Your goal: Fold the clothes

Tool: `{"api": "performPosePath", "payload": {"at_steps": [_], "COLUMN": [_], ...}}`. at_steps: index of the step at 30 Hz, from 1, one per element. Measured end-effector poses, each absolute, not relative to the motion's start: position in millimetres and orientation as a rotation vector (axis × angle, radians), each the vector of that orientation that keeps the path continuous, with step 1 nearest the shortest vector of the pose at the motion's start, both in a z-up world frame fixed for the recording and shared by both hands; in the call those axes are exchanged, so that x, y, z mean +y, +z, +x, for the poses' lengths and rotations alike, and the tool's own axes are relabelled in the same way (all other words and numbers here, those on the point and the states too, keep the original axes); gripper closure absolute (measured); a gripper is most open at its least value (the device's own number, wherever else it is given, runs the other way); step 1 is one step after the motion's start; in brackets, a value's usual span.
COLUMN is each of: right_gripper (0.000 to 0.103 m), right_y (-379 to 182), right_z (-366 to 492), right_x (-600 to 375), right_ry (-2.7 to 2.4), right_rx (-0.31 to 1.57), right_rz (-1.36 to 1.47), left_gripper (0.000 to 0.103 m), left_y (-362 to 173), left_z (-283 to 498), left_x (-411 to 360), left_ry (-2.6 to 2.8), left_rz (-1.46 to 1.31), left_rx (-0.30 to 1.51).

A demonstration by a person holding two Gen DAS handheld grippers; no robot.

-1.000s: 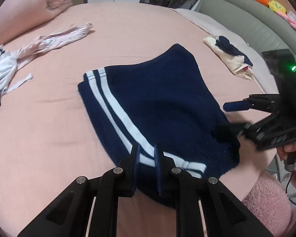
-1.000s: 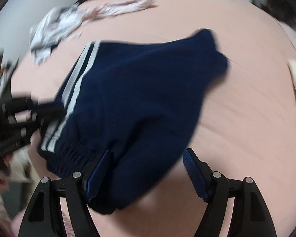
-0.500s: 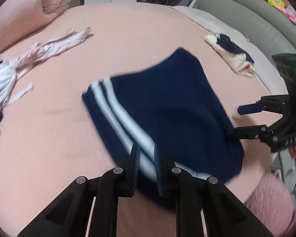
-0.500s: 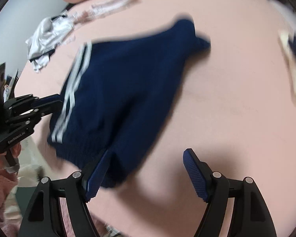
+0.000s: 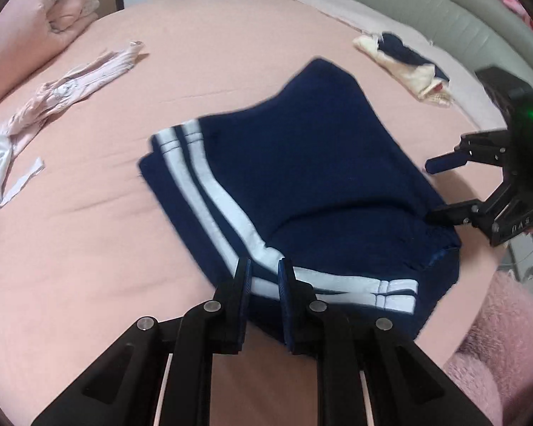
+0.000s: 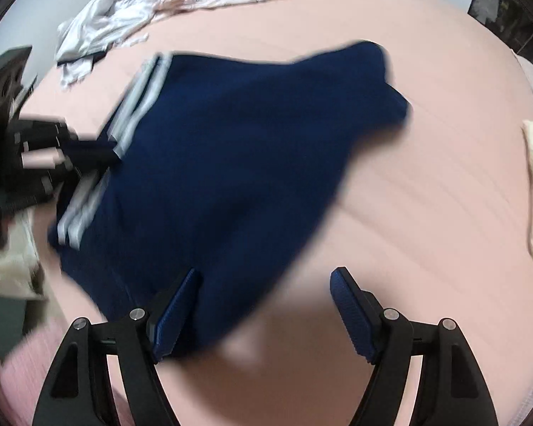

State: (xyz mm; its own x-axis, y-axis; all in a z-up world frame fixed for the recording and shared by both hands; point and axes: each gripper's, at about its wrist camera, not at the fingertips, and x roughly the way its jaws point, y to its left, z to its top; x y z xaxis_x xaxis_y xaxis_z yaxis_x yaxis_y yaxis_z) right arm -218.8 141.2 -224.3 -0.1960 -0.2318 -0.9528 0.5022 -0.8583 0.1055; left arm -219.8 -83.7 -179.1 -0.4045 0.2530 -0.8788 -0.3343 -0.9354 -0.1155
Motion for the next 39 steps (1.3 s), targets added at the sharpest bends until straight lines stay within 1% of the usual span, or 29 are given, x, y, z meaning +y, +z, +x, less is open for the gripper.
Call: {"api": "performPosePath", "payload": {"at_steps": [1,2,3,4,5,7,8,10,11,12,16,20,23,25,26,29,32,33,34,38,39], "right_gripper": [0.027,0.026,0.027,0.027,0.026,0.026,0.026,0.026,0.027,0.027,0.026,0.026,0.026,0.026,0.026,0.026,0.026,0.026,0.026,0.026,0.026], "right_y": [-220.5,-215.6,-210.2,-205.2,-201.8,-200.7,-205.0,-217.5,-224.0,-226.8,-226.1,-215.1,-201.8,-196.1,-193.3,-195.1,-197.3,-206.9,-208.7,-197.9,-191.3], "right_z": [-219.2,-222.7,-226.9,-231.7,-237.3,-249.2,-246.5,-229.1,-234.0,-235.0,-225.7,-217.1,-225.6,-244.8,-254.3,-287.6,-309.0,-319.1,-326.8,-340.5,-335.5], "right_x": [145.8,145.0,141.3,135.2,126.4,107.3,103.8,113.4,109.7,112.2,143.2,169.3,161.2,141.3,131.4,115.5,124.5,121.2,128.0,153.0,151.4], "right_ry": [-2.111,-2.143,-2.182,-2.220,-2.253,-2.288,-2.278,-2.253,-2.236,-2.229,-2.242,-2.263,-2.319,-2.368,-2.392,-2.458,-2.507,-2.516,-2.521,-2.556,-2.556], "right_rx": [0.291,0.278,0.278,0.284,0.288,0.291,0.306,0.396,0.442,0.449,0.346,0.202,0.182,0.183,0.183,0.187,0.263,0.306,0.305,0.165,0.139], "right_rz": [1.597,1.583,1.563,1.530,1.494,1.444,1.446,1.508,1.546,1.569,1.610,1.605,1.549,1.523,1.509,1.484,1.514,1.556,1.592,1.639,1.623], "left_gripper": [0.085,0.073,0.064,0.046,0.038,0.038,0.038,0.038,0.038,0.037,0.037,0.038,0.038,0.038,0.038,0.038,0.036,0.036,0.036,0.036,0.036], "left_y": [-174.9,-169.8,-166.2,-163.8,-164.4,-166.0,-170.9,-182.2,-190.0,-197.9,-195.7,-178.3,-166.7,-169.9,-173.6,-187.7,-202.8,-201.4,-199.4,-168.4,-163.3], "left_z": [-220.1,-222.1,-225.1,-229.5,-234.1,-243.3,-247.3,-250.9,-251.1,-251.5,-230.7,-225.3,-243.4,-261.7,-270.8,-289.4,-298.8,-292.7,-285.6,-275.3,-270.7], "left_x": [-83.2,-77.9,-71.8,-64.6,-56.1,-39.0,-30.4,-21.3,-21.8,-22.3,-48.4,-70.4,-93.3,-103.7,-105.9,-106.7,-106.2,-119.3,-133.8,-131.9,-125.0], "left_ry": [2.399,2.422,2.427,2.423,2.417,2.403,2.408,2.410,2.390,2.367,2.333,2.375,2.548,2.640,2.675,2.745,2.739,2.733,2.727,2.711,2.701], "left_rz": [-1.449,-1.410,-1.373,-1.344,-1.321,-1.276,-1.289,-1.327,-1.369,-1.412,-1.383,-1.342,-1.319,-1.369,-1.388,-1.486,-1.559,-1.562,-1.563,-1.456,-1.435], "left_rx": [0.117,0.128,0.119,0.093,0.080,0.058,0.114,0.232,0.276,0.319,0.327,0.227,0.050,-0.029,-0.037,0.025,0.065,0.038,0.007,-0.124,-0.105]}}
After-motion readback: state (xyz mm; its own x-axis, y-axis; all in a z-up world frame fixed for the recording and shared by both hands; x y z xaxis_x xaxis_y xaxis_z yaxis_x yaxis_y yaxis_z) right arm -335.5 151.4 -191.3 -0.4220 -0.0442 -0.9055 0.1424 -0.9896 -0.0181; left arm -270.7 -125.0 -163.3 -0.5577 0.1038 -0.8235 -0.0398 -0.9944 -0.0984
